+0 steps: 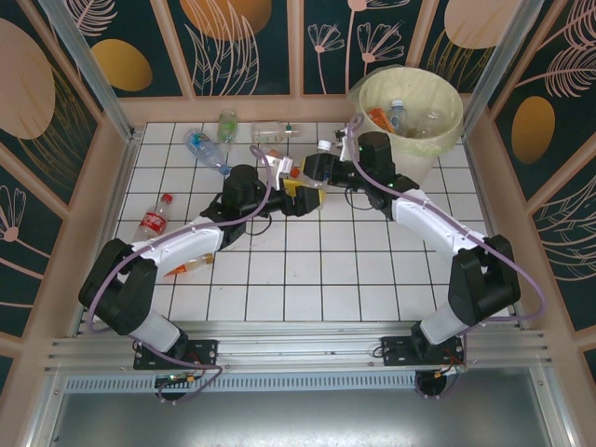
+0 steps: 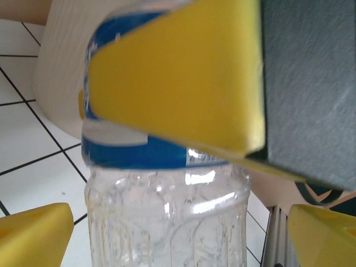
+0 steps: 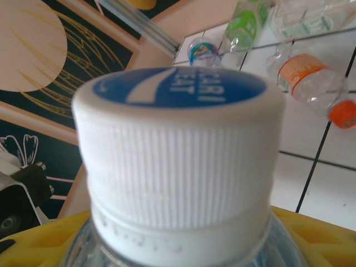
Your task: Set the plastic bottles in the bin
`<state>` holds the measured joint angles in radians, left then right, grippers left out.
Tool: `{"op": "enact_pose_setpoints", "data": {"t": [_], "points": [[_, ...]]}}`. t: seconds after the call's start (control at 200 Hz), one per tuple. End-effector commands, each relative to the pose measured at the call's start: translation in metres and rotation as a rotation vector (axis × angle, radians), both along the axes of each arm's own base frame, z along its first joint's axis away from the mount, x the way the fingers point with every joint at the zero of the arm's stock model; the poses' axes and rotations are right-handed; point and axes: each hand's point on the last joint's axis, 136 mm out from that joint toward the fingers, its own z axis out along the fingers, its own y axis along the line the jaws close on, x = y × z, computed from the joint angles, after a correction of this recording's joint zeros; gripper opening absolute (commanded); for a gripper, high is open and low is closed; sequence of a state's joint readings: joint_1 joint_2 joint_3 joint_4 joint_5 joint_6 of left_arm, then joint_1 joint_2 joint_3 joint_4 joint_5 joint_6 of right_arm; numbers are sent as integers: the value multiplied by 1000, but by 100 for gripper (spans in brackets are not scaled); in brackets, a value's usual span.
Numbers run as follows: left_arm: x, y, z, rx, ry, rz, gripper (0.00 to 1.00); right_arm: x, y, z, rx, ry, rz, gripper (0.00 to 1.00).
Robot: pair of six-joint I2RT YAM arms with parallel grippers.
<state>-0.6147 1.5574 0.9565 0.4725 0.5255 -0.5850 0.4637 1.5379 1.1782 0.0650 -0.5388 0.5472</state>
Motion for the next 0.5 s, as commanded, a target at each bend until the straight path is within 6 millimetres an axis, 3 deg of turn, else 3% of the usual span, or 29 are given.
{"op": "enact_pose_setpoints", "data": {"t": [0.0, 0.27, 0.495], "points": [[-2, 4, 41, 27, -103, 11, 99, 6, -20, 66, -18, -190, -68, 54], [-19, 56, 7, 382, -96, 111, 99, 21, -75, 153, -89, -440, -233, 54], [-28, 124, -45, 681, 105, 331, 99, 39, -124, 212, -211, -647, -448, 54]]}}
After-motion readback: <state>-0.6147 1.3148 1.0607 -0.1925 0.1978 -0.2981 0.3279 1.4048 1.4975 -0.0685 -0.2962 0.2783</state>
